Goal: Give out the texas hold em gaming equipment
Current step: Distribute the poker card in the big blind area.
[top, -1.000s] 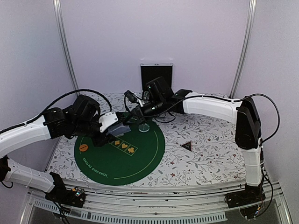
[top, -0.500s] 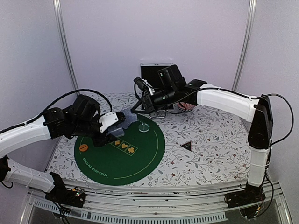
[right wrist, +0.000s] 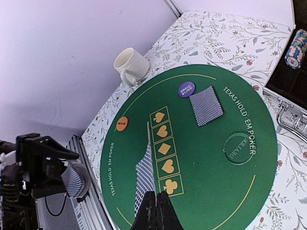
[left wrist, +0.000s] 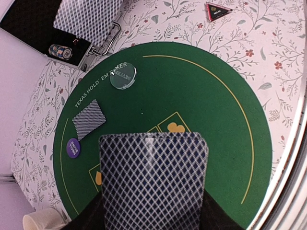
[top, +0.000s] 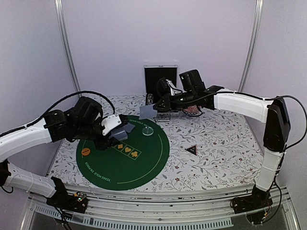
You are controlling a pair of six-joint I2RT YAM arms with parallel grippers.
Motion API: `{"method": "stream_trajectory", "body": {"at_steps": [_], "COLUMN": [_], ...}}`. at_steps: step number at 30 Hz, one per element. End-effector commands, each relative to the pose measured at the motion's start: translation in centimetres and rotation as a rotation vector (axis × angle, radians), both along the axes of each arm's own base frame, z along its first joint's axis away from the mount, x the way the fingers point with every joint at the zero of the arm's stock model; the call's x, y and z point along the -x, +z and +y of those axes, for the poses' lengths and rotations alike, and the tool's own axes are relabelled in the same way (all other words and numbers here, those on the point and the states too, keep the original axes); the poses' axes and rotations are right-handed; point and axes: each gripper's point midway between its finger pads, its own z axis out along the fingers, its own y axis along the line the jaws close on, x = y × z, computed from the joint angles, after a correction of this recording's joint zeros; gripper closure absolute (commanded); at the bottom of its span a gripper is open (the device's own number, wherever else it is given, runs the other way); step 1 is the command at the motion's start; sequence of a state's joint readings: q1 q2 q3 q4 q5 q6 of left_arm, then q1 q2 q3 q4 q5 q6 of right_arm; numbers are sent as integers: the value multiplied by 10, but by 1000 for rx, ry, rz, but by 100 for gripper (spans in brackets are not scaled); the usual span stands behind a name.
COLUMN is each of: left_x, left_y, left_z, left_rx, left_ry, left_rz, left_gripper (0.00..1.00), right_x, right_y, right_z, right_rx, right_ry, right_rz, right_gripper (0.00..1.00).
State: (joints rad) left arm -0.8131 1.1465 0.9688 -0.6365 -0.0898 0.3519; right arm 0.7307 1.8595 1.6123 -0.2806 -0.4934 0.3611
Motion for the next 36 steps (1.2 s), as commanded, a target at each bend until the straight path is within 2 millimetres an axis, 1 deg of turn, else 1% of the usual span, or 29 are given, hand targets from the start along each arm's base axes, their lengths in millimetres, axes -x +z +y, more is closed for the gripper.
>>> {"method": "stream_trajectory", "body": {"at_steps": [1,4,5,8,9,10,13,16,20,25,27,29,30,33,34,36], "left_x": [-5,-6,-7,-6,-6,-6,-5,-4,-3,-2,0,1,1,3,3,4], "left_y": [27,33,34,39,41,42,43,43,42,41,41,43,43,45,46,46], "left_z": [-5,-5,-4,-5,-5,-5,-5,-5,-5,-6,-7,-7,-7,-6,-6,-5], "left_rx": [56,65,68,83,88,93,97,101,106,108,114,118,118,126,129,131], "left_ry": [2,12,15,17,17,17,19,17,12,3,-2,-6,-8,-11,-13,-13], "left_rz": [-34,-43,-47,-52,-52,-53,-53,-50,-46,-44,-42,-44,-45,-49,-51,-52], "left_gripper": [47,47,47,47,47,46,47,47,47,47,47,47,47,47,47,47], "right_x": [2,28,37,57,65,73,96,117,135,138,143,150,153,156,157,161], "right_y": [-48,-75,-79,-105,-121,-135,-161,-185,-205,-220,-224,-223,-223,-215,-211,-199], "right_z": [41,86,103,136,146,154,173,186,194,192,190,188,185,173,169,160], "right_rx": [-50,-67,-77,-81,-76,-71,-59,-31,4,57,68,76,81,100,103,102], "right_ry": [59,221,266,336,361,380,446,481,487,452,453,470,475,460,460,470], "right_rz": [99,140,147,197,227,262,325,370,430,454,471,484,486,469,455,439], "right_gripper": [98,98,98,98,98,98,98,98,98,98,95,86,80,66,62,58]}}
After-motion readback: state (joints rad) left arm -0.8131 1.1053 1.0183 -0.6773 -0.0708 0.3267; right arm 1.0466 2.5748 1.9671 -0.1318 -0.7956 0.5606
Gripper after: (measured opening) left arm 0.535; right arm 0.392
